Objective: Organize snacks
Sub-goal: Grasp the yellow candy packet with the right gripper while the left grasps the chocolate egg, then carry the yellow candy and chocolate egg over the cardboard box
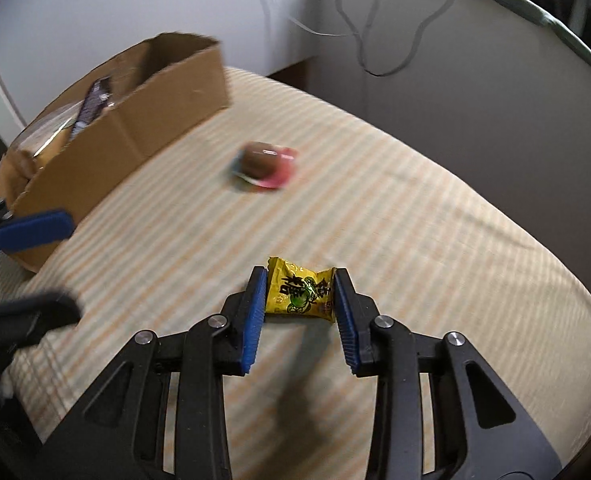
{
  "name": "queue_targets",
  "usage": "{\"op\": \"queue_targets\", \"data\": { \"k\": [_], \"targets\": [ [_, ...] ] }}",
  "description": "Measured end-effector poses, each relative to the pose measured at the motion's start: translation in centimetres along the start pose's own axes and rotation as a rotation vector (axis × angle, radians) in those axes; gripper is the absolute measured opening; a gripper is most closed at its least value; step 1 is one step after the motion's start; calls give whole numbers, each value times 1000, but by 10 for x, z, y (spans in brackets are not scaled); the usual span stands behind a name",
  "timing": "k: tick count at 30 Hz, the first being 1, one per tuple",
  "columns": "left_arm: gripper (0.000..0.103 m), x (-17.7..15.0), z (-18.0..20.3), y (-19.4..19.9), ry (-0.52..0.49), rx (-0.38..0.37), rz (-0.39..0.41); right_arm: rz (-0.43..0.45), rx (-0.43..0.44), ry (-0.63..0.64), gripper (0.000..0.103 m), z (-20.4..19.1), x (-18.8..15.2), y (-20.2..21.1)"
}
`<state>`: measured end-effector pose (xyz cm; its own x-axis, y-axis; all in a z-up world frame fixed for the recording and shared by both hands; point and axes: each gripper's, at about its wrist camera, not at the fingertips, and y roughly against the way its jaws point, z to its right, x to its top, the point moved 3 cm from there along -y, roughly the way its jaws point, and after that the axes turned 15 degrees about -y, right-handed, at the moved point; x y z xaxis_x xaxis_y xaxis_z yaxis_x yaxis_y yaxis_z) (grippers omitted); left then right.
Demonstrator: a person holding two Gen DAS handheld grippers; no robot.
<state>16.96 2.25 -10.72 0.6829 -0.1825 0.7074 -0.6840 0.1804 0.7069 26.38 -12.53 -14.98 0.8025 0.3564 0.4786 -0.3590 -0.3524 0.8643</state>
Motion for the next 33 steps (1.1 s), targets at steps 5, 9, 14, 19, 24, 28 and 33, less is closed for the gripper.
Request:
{"op": "queue_targets", "data": {
  "k": [5, 9, 14, 19, 24, 28, 33],
  "targets": [
    [51, 23, -4, -39, 6, 19, -23, 9, -18, -23, 35, 26, 3, 4],
    [51, 37, -12, -62, 10, 39, -40, 20, -17, -18, 35, 30, 1, 5],
    [51, 45, -23, -79, 37, 76, -44, 30, -7, -12, 35, 30, 1, 5],
    [47, 44, -33, -96, 52, 75, -91, 39, -8, -14, 35, 30, -2, 9],
    [32, 42, -37, -99, 74, 63, -89, 40, -10, -13, 35, 30, -2, 9],
    [29, 41, -38, -97, 59, 64, -76, 42, -14, -12, 34, 28, -1, 8],
    [28, 45, -30, -98, 39, 61, -72, 44, -14, -20, 31, 29, -3, 11]
  ]
}}
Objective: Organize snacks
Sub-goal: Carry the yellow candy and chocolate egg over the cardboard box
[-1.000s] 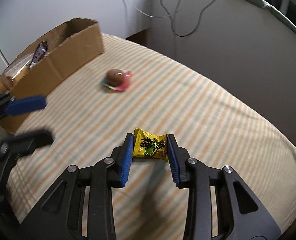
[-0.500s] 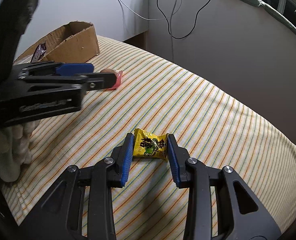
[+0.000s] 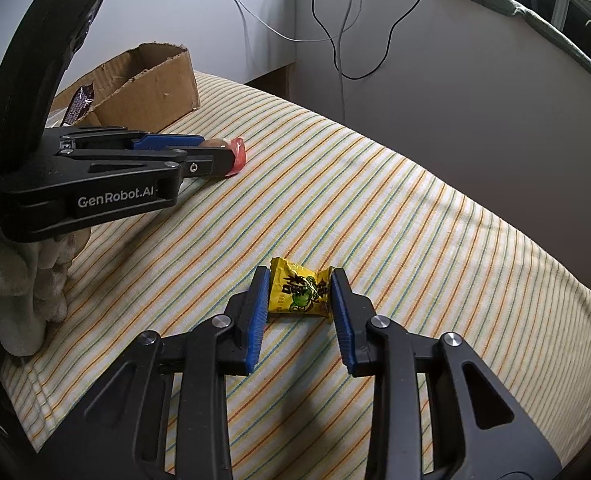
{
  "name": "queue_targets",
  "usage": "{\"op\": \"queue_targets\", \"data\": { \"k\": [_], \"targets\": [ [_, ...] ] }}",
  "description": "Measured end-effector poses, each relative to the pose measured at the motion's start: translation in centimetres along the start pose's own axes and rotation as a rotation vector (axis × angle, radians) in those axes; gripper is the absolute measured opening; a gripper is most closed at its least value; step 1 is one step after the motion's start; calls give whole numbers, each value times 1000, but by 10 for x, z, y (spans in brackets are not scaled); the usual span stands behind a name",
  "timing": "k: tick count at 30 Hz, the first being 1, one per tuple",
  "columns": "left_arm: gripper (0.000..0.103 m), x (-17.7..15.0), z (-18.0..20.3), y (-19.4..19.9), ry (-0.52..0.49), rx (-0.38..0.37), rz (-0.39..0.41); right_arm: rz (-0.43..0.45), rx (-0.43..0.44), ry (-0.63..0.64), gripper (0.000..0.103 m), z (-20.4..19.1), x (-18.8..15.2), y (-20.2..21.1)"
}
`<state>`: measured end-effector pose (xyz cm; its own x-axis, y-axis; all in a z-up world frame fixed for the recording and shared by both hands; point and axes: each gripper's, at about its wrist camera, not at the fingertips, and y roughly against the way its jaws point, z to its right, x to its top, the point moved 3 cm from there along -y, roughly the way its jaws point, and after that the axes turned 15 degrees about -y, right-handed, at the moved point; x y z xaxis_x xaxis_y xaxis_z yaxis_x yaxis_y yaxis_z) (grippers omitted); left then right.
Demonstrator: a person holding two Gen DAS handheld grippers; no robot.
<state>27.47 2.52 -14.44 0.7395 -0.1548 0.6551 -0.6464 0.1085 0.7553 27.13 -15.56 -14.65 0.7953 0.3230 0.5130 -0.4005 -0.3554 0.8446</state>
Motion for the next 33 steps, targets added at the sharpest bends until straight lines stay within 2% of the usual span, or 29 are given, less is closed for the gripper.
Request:
{"op": "queue_targets", "data": {
  "k": [7, 17, 27, 33],
  "targets": [
    [28, -6, 9, 18, -1, -29, 36, 3, -4, -27, 31, 2, -3, 7],
    [28, -13, 12, 65, -8, -54, 116, 30, -17, -37, 31, -6, -7, 33],
    [28, -25, 12, 118, -26, -39, 170, 74, -16, -21, 31, -32, -6, 65],
    [28, -36, 3, 142, -29, -2, 194, 97, -8, 7, 31, -58, 2, 76]
  ]
}}
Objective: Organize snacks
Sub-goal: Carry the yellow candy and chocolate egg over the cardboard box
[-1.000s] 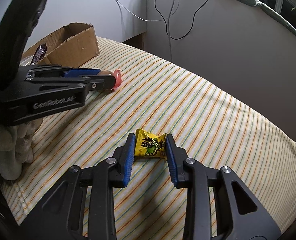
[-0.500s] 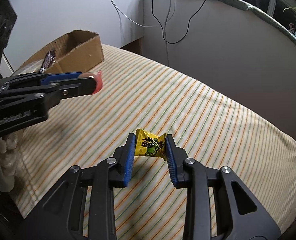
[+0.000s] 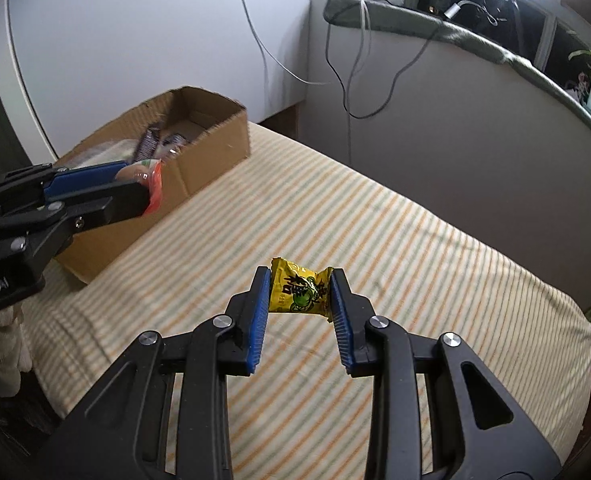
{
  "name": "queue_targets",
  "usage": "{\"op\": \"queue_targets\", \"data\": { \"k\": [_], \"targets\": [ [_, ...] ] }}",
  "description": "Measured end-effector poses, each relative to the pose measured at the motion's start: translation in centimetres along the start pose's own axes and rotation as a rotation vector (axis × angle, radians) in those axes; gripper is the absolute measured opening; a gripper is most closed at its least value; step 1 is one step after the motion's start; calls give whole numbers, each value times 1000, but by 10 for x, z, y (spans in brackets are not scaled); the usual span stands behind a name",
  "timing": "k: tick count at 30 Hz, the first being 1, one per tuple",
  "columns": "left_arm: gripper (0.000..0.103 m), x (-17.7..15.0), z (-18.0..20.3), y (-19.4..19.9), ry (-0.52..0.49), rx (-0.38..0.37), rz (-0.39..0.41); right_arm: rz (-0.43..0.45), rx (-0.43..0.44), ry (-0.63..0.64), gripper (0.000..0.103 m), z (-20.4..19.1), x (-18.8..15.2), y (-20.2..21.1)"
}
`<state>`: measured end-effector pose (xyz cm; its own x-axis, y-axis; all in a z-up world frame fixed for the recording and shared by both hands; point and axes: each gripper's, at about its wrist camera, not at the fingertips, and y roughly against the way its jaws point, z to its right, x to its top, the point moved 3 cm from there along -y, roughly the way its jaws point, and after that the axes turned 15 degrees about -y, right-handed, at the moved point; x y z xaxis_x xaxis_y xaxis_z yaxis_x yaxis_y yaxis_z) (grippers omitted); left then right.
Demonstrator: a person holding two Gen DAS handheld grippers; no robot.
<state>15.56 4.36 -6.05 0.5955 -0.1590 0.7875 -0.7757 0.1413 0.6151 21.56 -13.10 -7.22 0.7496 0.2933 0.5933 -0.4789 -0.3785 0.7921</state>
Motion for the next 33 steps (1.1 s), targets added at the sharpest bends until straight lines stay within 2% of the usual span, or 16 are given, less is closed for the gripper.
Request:
{"op": "queue_targets", "data": {
  "k": [16, 33],
  "targets": [
    [28, -11, -64, 37, 41, 90, 37, 33, 46, 75, 31, -84, 42, -13],
    [28, -9, -123, 34, 88, 156, 34, 22, 93, 80, 31, -137, 79, -54]
  ]
}}
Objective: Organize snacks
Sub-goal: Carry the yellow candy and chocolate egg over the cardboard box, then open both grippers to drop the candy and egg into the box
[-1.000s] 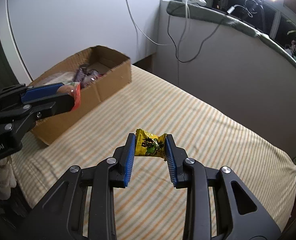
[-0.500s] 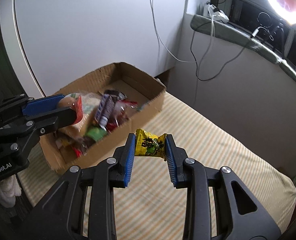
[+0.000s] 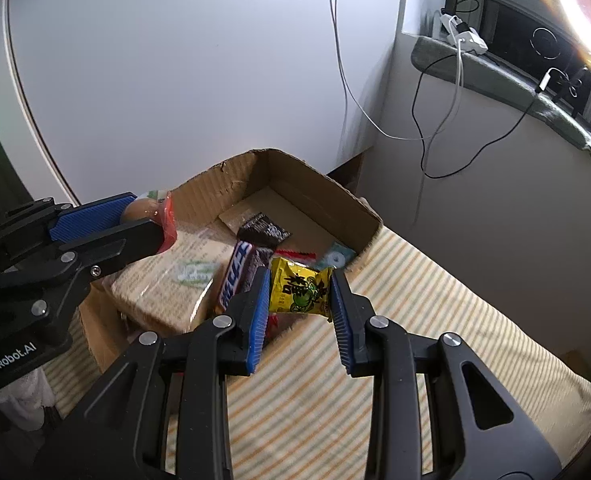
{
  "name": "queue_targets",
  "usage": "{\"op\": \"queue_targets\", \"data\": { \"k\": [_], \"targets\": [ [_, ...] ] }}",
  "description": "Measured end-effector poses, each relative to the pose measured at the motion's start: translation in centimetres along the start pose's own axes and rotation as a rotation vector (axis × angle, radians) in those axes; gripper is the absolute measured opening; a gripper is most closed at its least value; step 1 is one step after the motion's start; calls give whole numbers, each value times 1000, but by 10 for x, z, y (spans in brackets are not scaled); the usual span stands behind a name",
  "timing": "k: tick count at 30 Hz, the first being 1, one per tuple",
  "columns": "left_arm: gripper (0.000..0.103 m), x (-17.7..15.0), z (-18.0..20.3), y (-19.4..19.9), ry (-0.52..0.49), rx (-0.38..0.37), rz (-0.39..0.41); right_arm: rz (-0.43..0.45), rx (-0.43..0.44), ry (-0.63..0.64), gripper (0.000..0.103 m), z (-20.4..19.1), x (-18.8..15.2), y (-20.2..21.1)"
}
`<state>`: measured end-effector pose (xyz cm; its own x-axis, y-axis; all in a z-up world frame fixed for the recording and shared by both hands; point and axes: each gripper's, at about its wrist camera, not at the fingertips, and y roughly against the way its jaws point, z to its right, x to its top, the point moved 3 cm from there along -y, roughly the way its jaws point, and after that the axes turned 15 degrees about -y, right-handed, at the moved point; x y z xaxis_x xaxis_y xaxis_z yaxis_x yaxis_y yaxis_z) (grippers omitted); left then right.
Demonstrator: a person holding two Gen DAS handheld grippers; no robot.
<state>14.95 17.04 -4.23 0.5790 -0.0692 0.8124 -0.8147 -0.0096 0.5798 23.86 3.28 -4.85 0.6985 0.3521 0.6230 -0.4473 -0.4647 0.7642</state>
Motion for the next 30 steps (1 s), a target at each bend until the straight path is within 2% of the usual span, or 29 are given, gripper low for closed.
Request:
{"op": "queue_targets", "data": {
  "k": [10, 22, 27, 30],
  "targets": [
    [28, 0, -14, -10, 13, 12, -13, -12, 16, -1, 31, -4, 7, -18],
    [30, 0, -17, -12, 17, 26, -27, -2, 27, 8, 31, -5, 10, -20],
    [32, 1, -19, -11, 17, 44, -30, 2, 24, 21, 41, -9, 11, -21],
    [32, 2, -21, -11, 20, 50, -28, 2, 21, 26, 42, -9, 11, -21]
  ]
}}
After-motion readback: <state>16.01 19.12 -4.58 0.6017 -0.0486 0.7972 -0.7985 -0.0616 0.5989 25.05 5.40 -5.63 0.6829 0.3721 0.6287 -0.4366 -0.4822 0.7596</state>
